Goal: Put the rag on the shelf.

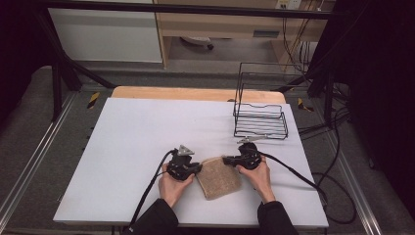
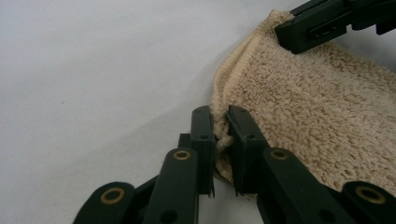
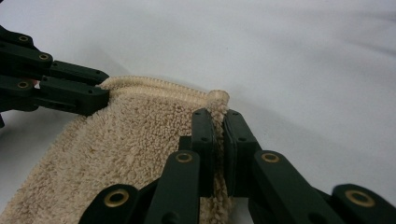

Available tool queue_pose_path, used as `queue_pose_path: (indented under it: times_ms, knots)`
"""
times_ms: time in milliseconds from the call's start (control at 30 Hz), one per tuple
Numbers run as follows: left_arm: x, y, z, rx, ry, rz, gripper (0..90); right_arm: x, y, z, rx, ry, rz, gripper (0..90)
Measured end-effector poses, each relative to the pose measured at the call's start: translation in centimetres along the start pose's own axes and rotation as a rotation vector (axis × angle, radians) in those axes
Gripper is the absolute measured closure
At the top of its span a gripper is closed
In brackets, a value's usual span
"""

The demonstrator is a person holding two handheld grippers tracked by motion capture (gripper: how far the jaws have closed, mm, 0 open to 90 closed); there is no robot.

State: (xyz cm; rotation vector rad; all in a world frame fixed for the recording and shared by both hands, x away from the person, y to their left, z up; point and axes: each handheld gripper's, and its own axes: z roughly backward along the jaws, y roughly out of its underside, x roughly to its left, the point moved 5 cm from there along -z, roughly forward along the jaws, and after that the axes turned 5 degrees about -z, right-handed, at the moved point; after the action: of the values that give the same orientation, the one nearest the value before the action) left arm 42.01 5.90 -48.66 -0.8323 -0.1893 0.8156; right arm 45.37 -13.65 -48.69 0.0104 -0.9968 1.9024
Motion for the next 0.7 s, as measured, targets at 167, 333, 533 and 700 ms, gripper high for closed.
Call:
queue_pose_path:
  times_ms: [167, 333, 533, 700]
  knots:
    - [0.4, 0.1, 0.1, -0.019, 0.039, 0.050, 83.5, 0.2, -0.1, 0.3, -0.011, -0.004, 0.004, 85.3]
    - [0.4, 0.0, 0.4, -0.037, 0.051, 0.058, 84.4, 0.5, -0.3, 1.2, -0.034, -0.016, 0.015, 85.4]
    - [0.1, -0.4, 1.2, -0.068, 0.059, 0.056, 84.7, 1.1, -0.4, 2.3, -0.062, -0.023, 0.026, 85.5]
    - [-0.1, -0.8, 2.0, -0.099, 0.063, 0.046, 84.8, 2.0, -0.7, 3.2, -0.080, -0.011, 0.067, 85.5]
